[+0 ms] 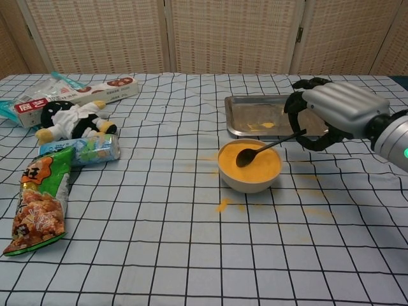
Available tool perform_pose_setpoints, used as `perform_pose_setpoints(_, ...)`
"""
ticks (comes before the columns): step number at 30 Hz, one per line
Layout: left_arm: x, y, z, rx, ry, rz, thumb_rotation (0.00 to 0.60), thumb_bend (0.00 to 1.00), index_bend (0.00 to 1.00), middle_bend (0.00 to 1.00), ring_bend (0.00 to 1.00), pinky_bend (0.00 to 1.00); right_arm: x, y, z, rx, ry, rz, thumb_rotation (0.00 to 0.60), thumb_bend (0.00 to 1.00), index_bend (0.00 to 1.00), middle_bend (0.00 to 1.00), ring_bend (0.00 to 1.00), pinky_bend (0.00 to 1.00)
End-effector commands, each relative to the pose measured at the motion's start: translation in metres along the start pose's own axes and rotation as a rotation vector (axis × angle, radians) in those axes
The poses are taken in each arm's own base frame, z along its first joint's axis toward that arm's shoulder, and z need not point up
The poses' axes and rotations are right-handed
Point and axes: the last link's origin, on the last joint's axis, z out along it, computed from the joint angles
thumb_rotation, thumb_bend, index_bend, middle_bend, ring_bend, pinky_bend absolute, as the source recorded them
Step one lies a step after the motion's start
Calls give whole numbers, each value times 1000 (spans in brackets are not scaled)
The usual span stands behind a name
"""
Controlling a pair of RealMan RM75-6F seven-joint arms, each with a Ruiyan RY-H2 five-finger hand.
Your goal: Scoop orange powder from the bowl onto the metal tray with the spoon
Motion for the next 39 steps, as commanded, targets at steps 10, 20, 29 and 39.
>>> perform_pose_setpoints(10, -1, 2, -1, -11, -15, -12, 600, 446, 0, 0, 0, 145, 12, 6, -2, -2, 91, 45, 600, 365, 1000, 263, 26, 61)
perform_pose_setpoints(20, -2, -1, 2, 3, -19, -7, 600, 445, 0, 0, 0, 146, -1, 6, 9, 6, 57, -13, 600, 366, 1000, 263, 27, 69)
perform_pose_setpoints(29, -4, -1, 3, 2, -26, -7, 600, 445, 0, 0, 0, 148, -5, 2, -4, 76, 19, -46, 600, 366, 1000, 273, 71, 71)
perform_pose_setpoints(39, -3, 3, 0, -9, -23, -2, 600, 446, 0, 0, 0, 149, 6, 2, -30, 101, 8, -28, 600, 366, 1000, 274, 73, 72)
